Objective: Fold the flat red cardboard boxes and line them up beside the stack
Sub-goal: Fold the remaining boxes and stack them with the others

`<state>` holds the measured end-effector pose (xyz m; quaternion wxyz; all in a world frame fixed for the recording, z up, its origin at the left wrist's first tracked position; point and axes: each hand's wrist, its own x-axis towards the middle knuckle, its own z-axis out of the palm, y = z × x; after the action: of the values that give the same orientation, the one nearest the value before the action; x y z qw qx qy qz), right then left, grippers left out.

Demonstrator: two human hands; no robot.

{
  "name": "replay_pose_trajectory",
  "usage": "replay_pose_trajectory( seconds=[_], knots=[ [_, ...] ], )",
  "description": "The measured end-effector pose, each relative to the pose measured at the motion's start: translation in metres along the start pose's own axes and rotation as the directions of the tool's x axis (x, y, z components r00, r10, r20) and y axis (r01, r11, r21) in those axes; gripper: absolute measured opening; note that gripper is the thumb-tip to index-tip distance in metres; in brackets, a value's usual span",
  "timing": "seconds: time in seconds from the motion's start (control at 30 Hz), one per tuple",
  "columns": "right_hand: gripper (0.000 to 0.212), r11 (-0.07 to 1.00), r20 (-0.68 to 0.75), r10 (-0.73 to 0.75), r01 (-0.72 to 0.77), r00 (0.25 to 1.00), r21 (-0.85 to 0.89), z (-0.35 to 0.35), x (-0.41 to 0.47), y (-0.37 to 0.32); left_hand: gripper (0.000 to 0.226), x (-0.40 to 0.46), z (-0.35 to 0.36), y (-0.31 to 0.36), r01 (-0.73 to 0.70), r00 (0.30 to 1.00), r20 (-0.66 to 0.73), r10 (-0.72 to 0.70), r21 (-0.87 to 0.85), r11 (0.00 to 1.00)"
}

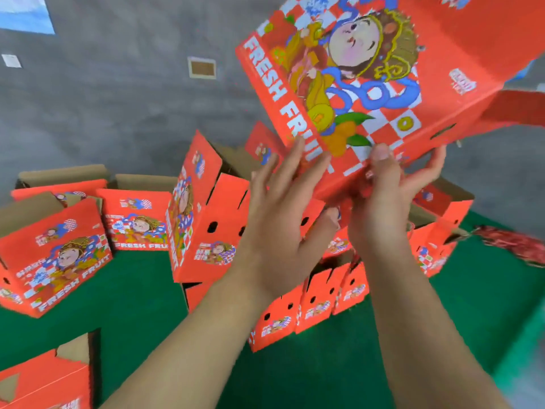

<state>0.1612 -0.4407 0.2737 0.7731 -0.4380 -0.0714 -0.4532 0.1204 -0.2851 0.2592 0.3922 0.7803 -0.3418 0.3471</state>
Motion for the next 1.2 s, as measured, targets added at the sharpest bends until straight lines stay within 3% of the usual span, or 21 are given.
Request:
replay_pose_trajectory(
  seconds=[0.17,0.27,0.4,0.63,0.73,0.87,0.93,1.03,1.1,1.2],
  knots=[
    [0.117,0.956,-0.154,-0.205,0.164,0.966,-0.245,-0.062,0.06,0.008,0.062,-0.001,0.032,-0.024,0.191,0.962,0.202,-0.182,-0.026,0.981],
    [0.128,0.825,-0.202,-0.361,0.211,0.91,-0.523,-0.106,0.103,0.014,0.06,-0.013,0.038,-0.047,0.278,0.936,0.22,-0.275,0.019,0.96],
    [0.134,0.664,-0.223,-0.399,0.113,0.889,-0.739,-0.149,0.145,0.021,0.059,-0.025,0.038,-0.071,0.368,0.897,0.227,-0.381,0.097,0.925],
    [0.137,0.448,-0.296,-0.317,-0.133,0.901,-0.884,-0.202,0.178,0.05,0.06,-0.035,0.04,-0.1,0.442,0.857,0.235,-0.458,0.121,0.889],
    [0.137,0.392,-0.319,-0.229,-0.213,0.92,-0.895,-0.224,0.186,0.069,0.059,-0.039,0.044,-0.11,0.445,0.857,0.232,-0.461,0.119,0.888],
    [0.142,0.249,-0.24,0.079,-0.252,0.968,-0.935,-0.251,0.197,0.09,0.057,-0.044,0.053,-0.122,0.457,0.851,0.225,-0.474,0.126,0.881],
    [0.139,0.205,-0.231,0.254,-0.286,0.939,-0.936,-0.256,0.198,0.099,0.057,-0.047,0.059,-0.127,0.465,0.851,0.218,-0.478,0.109,0.878],
    [0.115,0.228,-0.188,0.516,-0.346,0.835,-0.91,-0.255,0.189,0.115,0.058,-0.052,0.066,-0.131,0.457,0.865,0.186,-0.467,0.098,0.884],
    [0.101,0.228,-0.174,0.567,-0.357,0.805,-0.906,-0.252,0.178,0.123,0.058,-0.054,0.069,-0.131,0.45,0.87,0.18,-0.459,0.088,0.889],
    [0.082,0.303,-0.219,0.484,-0.397,0.847,-0.866,-0.239,0.156,0.128,0.057,-0.057,0.07,-0.129,0.464,0.864,0.188,-0.467,0.062,0.883]
  ],
)
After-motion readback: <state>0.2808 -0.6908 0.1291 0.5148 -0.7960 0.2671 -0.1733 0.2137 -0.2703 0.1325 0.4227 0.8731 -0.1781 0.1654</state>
